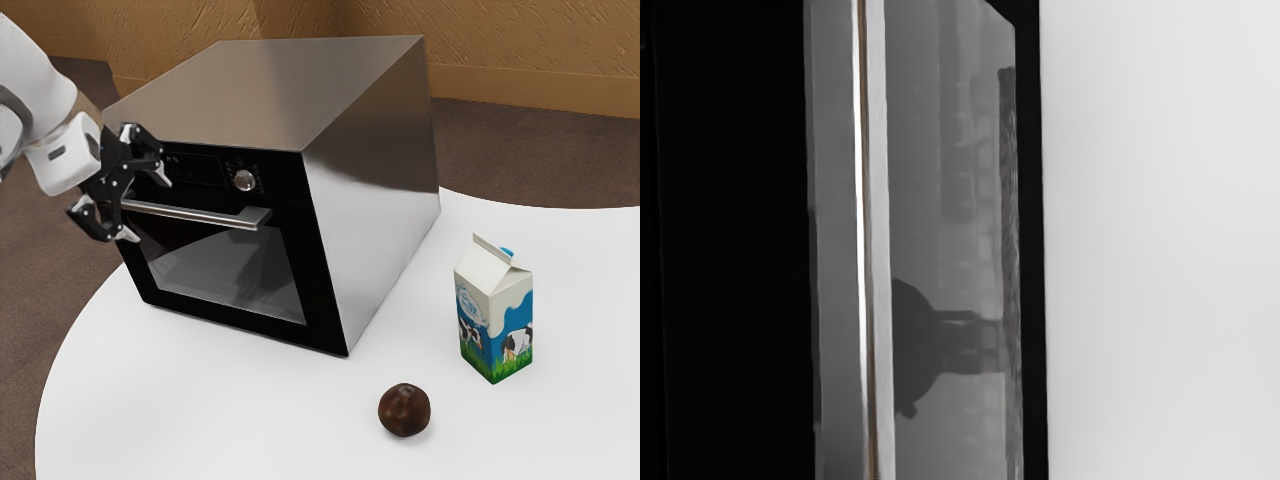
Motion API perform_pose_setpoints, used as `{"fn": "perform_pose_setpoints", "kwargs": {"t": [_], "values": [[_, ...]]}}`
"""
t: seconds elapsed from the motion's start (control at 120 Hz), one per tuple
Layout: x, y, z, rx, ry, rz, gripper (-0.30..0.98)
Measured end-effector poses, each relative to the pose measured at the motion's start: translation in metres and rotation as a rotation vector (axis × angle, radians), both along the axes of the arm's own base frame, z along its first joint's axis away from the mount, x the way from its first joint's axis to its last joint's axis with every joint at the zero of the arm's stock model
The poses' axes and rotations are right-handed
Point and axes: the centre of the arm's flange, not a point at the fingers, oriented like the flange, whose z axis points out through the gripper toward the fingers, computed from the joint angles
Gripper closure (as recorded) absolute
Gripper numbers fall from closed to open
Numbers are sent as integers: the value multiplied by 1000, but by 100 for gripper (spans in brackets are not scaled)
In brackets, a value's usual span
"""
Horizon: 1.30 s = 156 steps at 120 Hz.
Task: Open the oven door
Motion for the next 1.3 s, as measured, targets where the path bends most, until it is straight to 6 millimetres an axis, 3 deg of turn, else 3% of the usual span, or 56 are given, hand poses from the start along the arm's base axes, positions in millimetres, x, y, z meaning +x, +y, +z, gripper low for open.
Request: {"fn": "perform_pose_setpoints", "kwargs": {"t": [0.233,0.517,0.633,0.683,0.717,0.75,0.775,0.8,0.817,0.842,0.85,0.867,0.9,0.925,0.95,0.975,1.008,1.05,1.117,1.2,1.25,1.3], "values": [[9,-5,-18,-4,8,-16,2],[5,-10,-42,-23,39,-35,-1],[-14,-19,-60,-55,59,-66,0],[-62,-55,-61,-55,50,-158,18],[-108,-102,-41,-10,19,-243,16],[-174,-192,4,97,-45,-378,14],[-235,-258,71,186,-149,-430,12],[-290,-313,145,254,-254,-424,10],[-319,-335,192,280,-315,-393,10],[-342,-348,250,305,-388,-315,9],[-343,-341,266,307,-406,-272,8],[-331,-309,294,288,-423,-159,8],[-305,-231,324,224,-411,51,7],[-279,-169,327,163,-363,195,6],[-260,-122,323,110,-313,309,6],[-249,-90,316,63,-273,392,5],[-243,-64,309,9,-235,464,5],[-244,-52,303,-47,-200,513,4],[-248,-63,294,-166,-135,501,3],[-232,-121,285,-230,-56,420,3],[-207,-124,278,-255,-39,480,3],[-148,-109,255,-230,-9,625,2]]}}
